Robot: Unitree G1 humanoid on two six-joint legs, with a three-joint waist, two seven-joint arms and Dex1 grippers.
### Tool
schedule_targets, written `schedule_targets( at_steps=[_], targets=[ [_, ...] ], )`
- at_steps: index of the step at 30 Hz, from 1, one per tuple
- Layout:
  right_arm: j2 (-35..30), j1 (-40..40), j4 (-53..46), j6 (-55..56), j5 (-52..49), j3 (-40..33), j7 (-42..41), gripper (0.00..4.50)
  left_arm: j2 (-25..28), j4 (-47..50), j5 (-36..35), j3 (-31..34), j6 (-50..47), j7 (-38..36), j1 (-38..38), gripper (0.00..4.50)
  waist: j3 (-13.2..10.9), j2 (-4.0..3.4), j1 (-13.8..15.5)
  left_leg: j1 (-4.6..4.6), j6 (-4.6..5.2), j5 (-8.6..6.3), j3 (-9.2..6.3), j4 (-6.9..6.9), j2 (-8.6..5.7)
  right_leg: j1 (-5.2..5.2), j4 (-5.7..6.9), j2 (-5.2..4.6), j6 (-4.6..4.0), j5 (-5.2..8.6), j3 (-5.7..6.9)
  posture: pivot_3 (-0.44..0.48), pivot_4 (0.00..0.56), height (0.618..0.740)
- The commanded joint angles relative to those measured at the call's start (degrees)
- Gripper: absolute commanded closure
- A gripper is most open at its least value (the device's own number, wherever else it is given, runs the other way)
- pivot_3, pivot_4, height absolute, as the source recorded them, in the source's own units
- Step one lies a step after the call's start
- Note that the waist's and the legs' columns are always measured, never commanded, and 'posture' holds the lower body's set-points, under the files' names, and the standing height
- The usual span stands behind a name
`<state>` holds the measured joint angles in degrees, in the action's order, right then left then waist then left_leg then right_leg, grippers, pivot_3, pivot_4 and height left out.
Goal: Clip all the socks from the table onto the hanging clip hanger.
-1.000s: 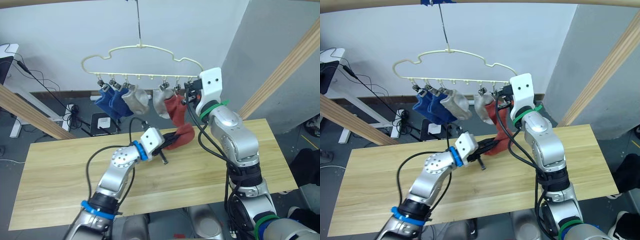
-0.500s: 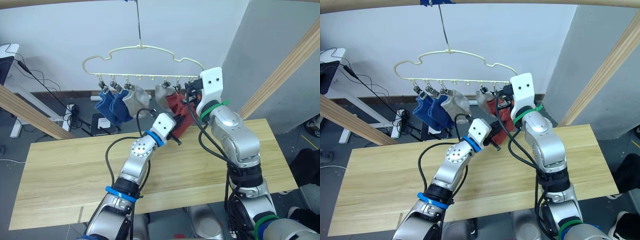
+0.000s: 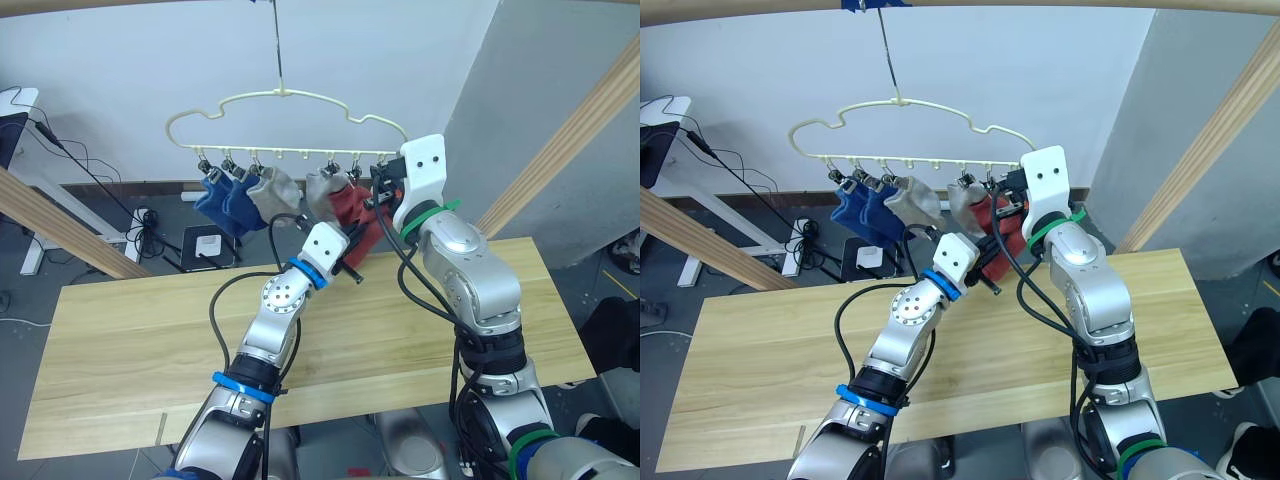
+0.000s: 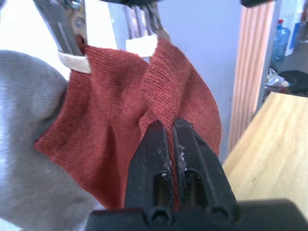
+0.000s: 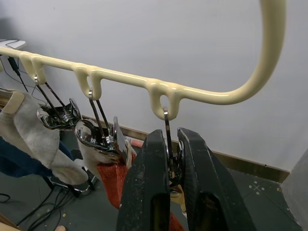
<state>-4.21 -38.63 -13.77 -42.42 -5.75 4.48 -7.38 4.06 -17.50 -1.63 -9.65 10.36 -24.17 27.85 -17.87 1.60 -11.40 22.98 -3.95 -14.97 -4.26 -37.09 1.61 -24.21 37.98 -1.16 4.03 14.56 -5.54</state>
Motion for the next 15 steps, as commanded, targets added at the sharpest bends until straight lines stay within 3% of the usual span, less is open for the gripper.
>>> schedule_targets(
  at_steps=[1,10,15],
  targets=[
    [0.02,0.15,-2.28,-0.35,-0.05,-0.33,0.30,4.47,-1.08,2.56,-0.07,0.06,1.57,0.82,0.89,4.50,0.00,0.00,0.00,0.00,0.00,0.00,0.00,0.00,0.00,0.00,0.00,0.00,0.00,0.00,0.00,-0.293,0.301,0.740],
    [0.34,0.26,-2.63,-2.14,-0.05,-1.11,1.14,4.47,-1.83,2.54,0.16,0.23,1.47,1.90,1.73,4.50,0.00,0.00,0.01,0.00,0.00,0.00,0.00,0.00,0.00,0.00,0.00,0.00,0.00,0.00,0.00,-0.293,0.302,0.740],
    [0.82,-0.22,-3.23,-2.75,-0.43,-2.05,1.72,2.79,-2.07,1.91,0.23,0.28,1.21,2.40,2.41,4.50,0.00,0.00,0.02,0.00,0.00,0.00,0.00,0.00,-0.01,0.01,0.00,0.00,0.00,0.00,0.00,-0.293,0.304,0.740]
  ],
)
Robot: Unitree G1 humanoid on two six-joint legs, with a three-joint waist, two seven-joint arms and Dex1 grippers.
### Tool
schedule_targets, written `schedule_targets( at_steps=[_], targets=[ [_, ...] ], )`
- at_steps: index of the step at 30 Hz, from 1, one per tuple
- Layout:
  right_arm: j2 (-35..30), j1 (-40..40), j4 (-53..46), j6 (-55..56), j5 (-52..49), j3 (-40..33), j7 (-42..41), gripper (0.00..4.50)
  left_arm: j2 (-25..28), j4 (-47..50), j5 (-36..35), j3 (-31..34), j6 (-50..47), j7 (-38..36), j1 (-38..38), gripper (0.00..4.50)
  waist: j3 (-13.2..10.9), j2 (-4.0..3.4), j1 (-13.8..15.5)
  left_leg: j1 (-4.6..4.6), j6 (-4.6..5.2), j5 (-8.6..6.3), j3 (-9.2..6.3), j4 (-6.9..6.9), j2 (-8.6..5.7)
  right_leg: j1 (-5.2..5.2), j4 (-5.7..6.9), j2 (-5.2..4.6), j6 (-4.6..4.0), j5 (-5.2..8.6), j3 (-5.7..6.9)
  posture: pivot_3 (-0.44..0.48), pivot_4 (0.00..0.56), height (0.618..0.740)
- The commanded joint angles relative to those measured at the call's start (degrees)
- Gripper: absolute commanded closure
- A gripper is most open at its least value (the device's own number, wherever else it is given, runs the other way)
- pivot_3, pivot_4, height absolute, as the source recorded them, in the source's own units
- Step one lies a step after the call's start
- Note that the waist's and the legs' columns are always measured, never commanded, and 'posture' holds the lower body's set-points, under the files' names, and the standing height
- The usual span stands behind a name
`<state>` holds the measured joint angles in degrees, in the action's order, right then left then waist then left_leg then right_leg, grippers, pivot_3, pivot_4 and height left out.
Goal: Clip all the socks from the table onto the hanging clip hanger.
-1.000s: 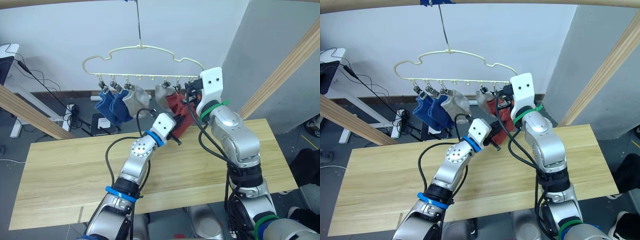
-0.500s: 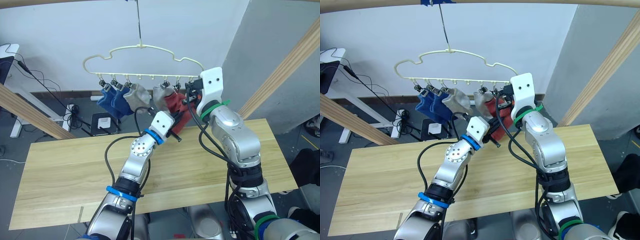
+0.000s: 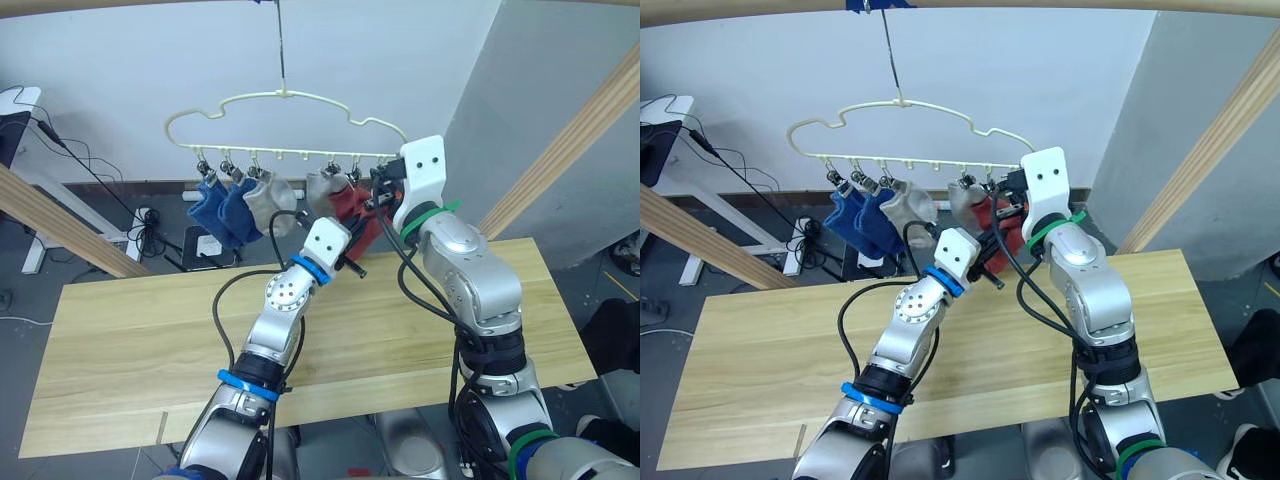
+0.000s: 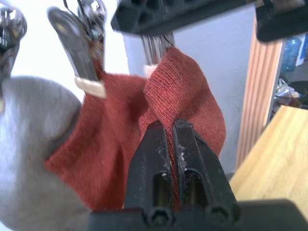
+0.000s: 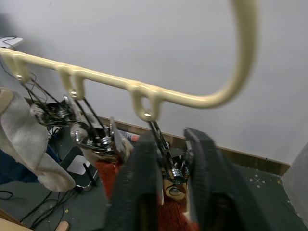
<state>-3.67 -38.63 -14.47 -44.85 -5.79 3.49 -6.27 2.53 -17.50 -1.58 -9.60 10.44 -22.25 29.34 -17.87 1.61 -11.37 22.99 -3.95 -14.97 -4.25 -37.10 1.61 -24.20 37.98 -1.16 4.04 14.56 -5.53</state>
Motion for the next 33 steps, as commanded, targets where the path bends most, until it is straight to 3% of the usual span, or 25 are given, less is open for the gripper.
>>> schedule_targets(
  at_steps=[1,8,9,10,16,20,24,28,33],
  targets=[
    [0.40,-0.36,-2.96,-0.63,-0.51,-1.21,0.77,2.42,-0.57,1.72,0.17,0.19,1.08,0.57,1.11,4.50,0.00,0.00,-0.01,0.00,0.00,0.00,0.00,0.01,0.00,0.00,0.00,0.00,0.00,0.00,0.00,-0.293,0.305,0.740],
    [0.28,0.02,-7.96,-3.80,-1.64,-2.44,0.54,0.04,-0.30,1.32,-0.32,0.16,-0.29,0.03,1.26,4.50,0.00,0.00,0.00,0.01,0.00,0.00,0.00,0.02,0.00,-0.01,-0.01,0.00,0.00,0.00,0.00,-0.293,0.307,0.740],
    [-0.05,0.30,-9.24,-4.51,-2.04,-2.73,0.10,0.01,-0.05,1.36,-0.71,0.15,-1.56,-0.63,1.12,4.50,0.00,0.00,0.00,0.00,0.00,0.00,0.00,0.02,0.00,-0.01,-0.01,0.00,0.00,0.00,0.00,-0.294,0.307,0.740],
    [-0.95,0.72,-11.18,-5.63,-2.91,-3.07,-1.01,0.00,0.45,1.68,-1.42,-0.22,-2.57,-2.38,0.77,4.02,0.00,0.00,-0.01,0.00,0.00,0.00,0.00,0.02,0.00,-0.01,-0.01,0.00,0.00,0.00,0.00,-0.294,0.307,0.740],
    [-7.37,2.60,-19.58,-11.68,-9.42,-5.36,-7.95,0.00,5.72,5.56,-3.91,-1.63,-5.80,-12.43,-1.43,2.43,-0.01,-0.01,-0.13,0.01,0.00,0.00,0.00,0.03,0.00,-0.01,-0.02,0.01,0.01,0.01,0.01,-0.299,0.300,0.740],
    [-12.60,3.12,-21.99,-13.92,-12.99,-6.99,-11.75,0.00,12.38,10.90,-5.93,-1.05,-7.59,-19.59,-3.99,1.23,-0.01,-0.01,-0.23,-0.02,0.00,0.00,0.00,0.03,0.02,-0.01,-0.01,0.02,0.01,0.01,0.00,-0.287,0.290,0.740],
    [-21.16,4.69,-23.71,-12.76,-17.02,-7.61,-19.88,0.00,22.81,22.35,-14.58,3.46,-16.73,-28.63,-8.42,0.06,0.00,-0.01,-0.24,-0.02,0.00,0.00,0.00,0.05,0.05,-0.01,0.00,0.03,0.01,0.01,0.00,-0.276,0.277,0.740],
    [-31.78,7.65,-23.10,-5.52,-17.14,-6.27,-29.27,0.00,34.63,29.87,-19.76,11.33,-24.57,-32.18,-13.50,0.02,0.01,-0.02,-0.13,-0.02,0.00,0.00,0.00,0.08,0.06,-0.04,-0.03,0.03,0.01,0.02,0.00,-0.245,0.257,0.740],
    [-38.04,10.36,-18.47,5.47,-15.71,-7.87,-36.30,0.00,44.09,32.15,-22.87,22.89,-33.51,-30.21,-17.80,0.02,0.09,0.06,0.31,0.00,0.00,0.00,0.03,0.04,0.04,-0.03,-0.07,0.01,0.03,0.03,0.00,-0.199,0.225,0.740]
  ],
)
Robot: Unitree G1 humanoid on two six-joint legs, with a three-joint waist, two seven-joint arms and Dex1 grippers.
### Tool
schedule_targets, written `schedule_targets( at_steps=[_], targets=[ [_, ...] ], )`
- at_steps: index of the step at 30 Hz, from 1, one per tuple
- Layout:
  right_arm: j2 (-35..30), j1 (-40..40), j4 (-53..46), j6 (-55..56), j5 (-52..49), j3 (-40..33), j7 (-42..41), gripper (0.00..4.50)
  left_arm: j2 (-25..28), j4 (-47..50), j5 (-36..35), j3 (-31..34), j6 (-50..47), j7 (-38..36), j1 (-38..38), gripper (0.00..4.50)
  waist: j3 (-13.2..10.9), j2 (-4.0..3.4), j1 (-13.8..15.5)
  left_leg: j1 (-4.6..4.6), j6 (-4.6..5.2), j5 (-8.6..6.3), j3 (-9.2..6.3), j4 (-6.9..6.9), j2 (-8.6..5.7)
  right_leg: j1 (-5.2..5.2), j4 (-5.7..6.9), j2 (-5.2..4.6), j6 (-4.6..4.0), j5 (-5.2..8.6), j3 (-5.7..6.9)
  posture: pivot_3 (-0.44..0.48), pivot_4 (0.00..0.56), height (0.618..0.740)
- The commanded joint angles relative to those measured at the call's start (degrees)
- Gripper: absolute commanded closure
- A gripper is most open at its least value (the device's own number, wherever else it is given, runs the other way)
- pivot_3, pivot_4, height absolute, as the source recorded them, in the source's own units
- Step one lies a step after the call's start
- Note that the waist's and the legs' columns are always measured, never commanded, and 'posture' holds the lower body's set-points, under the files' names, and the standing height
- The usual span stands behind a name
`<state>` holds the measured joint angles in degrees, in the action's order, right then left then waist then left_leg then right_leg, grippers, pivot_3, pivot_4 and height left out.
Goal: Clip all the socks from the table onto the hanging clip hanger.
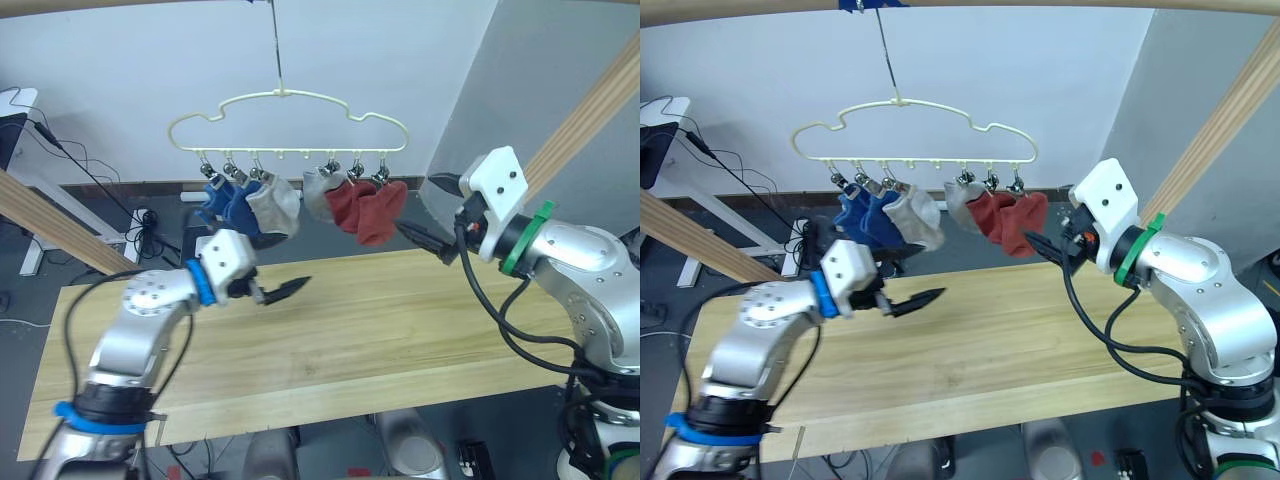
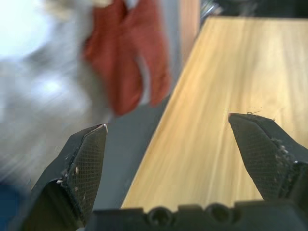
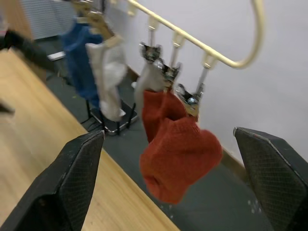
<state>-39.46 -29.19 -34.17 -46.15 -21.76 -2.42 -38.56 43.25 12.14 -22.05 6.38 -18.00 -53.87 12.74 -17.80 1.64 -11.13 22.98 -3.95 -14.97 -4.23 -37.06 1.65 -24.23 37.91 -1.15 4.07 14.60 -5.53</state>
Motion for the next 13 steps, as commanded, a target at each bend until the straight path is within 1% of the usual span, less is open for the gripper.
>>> schedule_targets(
  at_steps=[1,3,6,9,13],
  targets=[
    [-3.34,1.39,2.49,8.90,0.25,-2.51,-5.62,0.00,5.17,2.25,-2.00,9.28,-7.36,2.82,-1.91,0.02,0.05,0.06,0.15,-0.01,0.00,0.00,0.00,0.00,0.00,0.00,0.00,0.00,0.00,0.00,0.01,-0.185,0.212,0.740],
    [-4.80,2.05,4.84,12.30,0.19,-3.39,-7.82,0.00,7.59,1.26,-1.64,12.32,-9.69,3.82,-2.89,0.02,0.13,0.11,0.30,0.01,0.00,0.00,-0.03,0.00,0.01,-0.02,0.03,0.00,-0.02,-0.01,0.04,-0.171,0.197,0.740],
    [-6.33,2.60,7.87,15.68,-0.61,-4.79,-10.47,0.00,9.87,0.47,-2.87,15.26,-12.02,2.77,-4.03,0.02,0.37,0.16,0.63,0.01,0.00,0.00,-0.02,0.00,0.00,-0.02,0.03,-0.01,-0.02,-0.01,0.05,-0.159,0.185,0.740],
    [-7.32,2.58,10.69,17.78,-0.75,-5.29,-12.36,0.00,10.54,-1.84,-2.55,16.25,-11.55,2.22,-4.67,0.02,0.56,0.19,0.96,0.00,-0.01,0.01,0.00,0.00,0.00,-0.02,0.03,-0.02,-0.04,-0.02,0.04,-0.151,0.169,0.740],
    [-6.70,1.36,13.54,19.36,-0.77,-5.35,-11.97,0.00,9.95,-4.77,-2.92,17.12,-10.62,2.48,-3.75,0.02,0.87,0.23,1.40,-0.01,-0.02,0.01,0.00,-0.01,0.01,-0.04,0.10,-0.01,-0.05,-0.03,0.05,-0.140,0.160,0.740]
  ],
)
